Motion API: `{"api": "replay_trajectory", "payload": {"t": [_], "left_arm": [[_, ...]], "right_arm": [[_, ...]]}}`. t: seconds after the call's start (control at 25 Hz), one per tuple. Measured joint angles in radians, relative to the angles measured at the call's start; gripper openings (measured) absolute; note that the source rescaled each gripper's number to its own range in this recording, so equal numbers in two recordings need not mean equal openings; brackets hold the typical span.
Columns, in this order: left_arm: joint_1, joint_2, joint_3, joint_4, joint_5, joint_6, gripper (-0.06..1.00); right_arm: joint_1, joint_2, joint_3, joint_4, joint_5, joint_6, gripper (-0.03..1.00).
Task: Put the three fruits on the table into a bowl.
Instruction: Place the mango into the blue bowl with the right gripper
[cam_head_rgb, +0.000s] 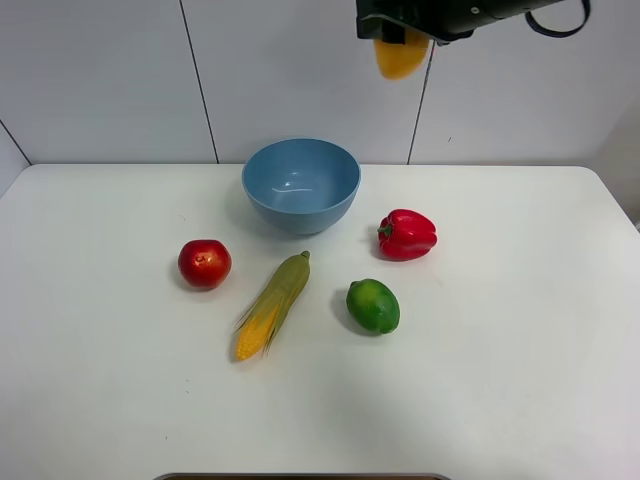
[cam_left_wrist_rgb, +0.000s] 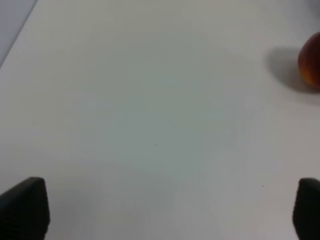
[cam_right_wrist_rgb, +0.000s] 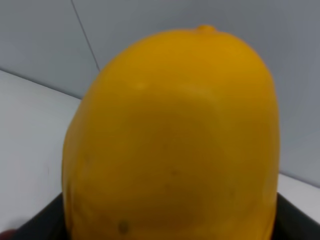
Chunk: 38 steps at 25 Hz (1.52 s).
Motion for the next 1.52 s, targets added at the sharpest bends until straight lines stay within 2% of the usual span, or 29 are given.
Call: {"api": "replay_trajectory", "payload": {"t": [0.44, 0.72, 0.96, 1.52], "left_arm": [[0.000, 0.000, 0.000, 0.000, 0.000, 0.000, 1.00], [0.000, 0.000, 0.000, 0.001, 0.000, 0.000, 1.00], [0.000, 0.000, 0.000, 0.001, 0.000, 0.000, 1.00], [0.000, 0.000, 0.000, 0.001, -0.001, 0.000, 1.00]], "right_arm": [[0.044, 0.350, -0.375, -0.098, 0.130, 0.000, 0.04], [0.045, 0.501, -0.437, -0.102, 0.157, 0.000, 0.04], [0.045, 0.602, -0.437, -0.089, 0.143, -0.011, 0.04], [0.060, 0.736, -0.457, -0.038, -0.008, -0.061, 0.04]]}}
